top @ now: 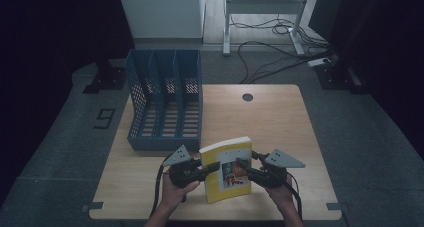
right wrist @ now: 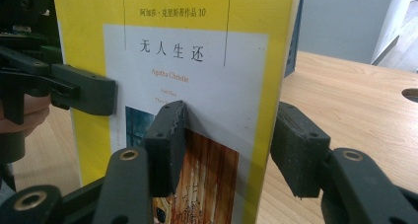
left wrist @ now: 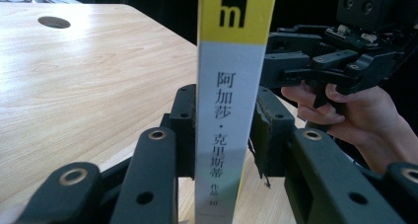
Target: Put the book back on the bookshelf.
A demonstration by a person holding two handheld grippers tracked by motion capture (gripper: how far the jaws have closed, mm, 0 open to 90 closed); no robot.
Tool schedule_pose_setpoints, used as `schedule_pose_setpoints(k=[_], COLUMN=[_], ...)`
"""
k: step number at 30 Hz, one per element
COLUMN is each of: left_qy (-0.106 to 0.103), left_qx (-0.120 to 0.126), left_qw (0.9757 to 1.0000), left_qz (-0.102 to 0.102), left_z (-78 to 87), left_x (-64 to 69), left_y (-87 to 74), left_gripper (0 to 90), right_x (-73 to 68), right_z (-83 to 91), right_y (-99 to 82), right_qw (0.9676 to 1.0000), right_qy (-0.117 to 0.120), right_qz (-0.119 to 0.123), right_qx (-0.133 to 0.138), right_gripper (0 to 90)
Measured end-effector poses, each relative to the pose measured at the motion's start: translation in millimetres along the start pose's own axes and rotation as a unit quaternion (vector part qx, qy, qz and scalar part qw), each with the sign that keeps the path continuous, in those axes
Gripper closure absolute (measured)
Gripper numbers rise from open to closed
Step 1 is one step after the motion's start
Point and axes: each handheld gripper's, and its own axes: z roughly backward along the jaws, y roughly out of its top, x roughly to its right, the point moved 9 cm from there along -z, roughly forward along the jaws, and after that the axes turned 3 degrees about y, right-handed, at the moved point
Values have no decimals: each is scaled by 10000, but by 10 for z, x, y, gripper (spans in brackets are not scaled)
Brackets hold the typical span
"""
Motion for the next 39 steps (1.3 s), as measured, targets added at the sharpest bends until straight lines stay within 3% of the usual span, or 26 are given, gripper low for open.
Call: schedule_pose_setpoints(k=[12, 19, 33, 39], left_qy=[-45, 0, -40, -57], left_qx=[87, 69, 191, 189], left_qw=[10000, 9998, 9998, 9998], left_qz=[-6, -174, -39, -35], left_z=[14, 16, 98, 94], left_x=[46, 84, 43, 45], left_y=[50, 61, 120, 117], left_gripper=[614, 578, 712, 721], right_x=[-28, -27, -48, -57], right_z=[-10, -10, -24, -26], right_y=[3, 1, -5, -7], right_qw=[9999, 9999, 9997, 9996], right_qy=[10, 20, 33, 6], right_qz=[127, 142, 229, 274], right_qx=[-1, -9, -11, -18], right_gripper=[482, 481, 480, 476])
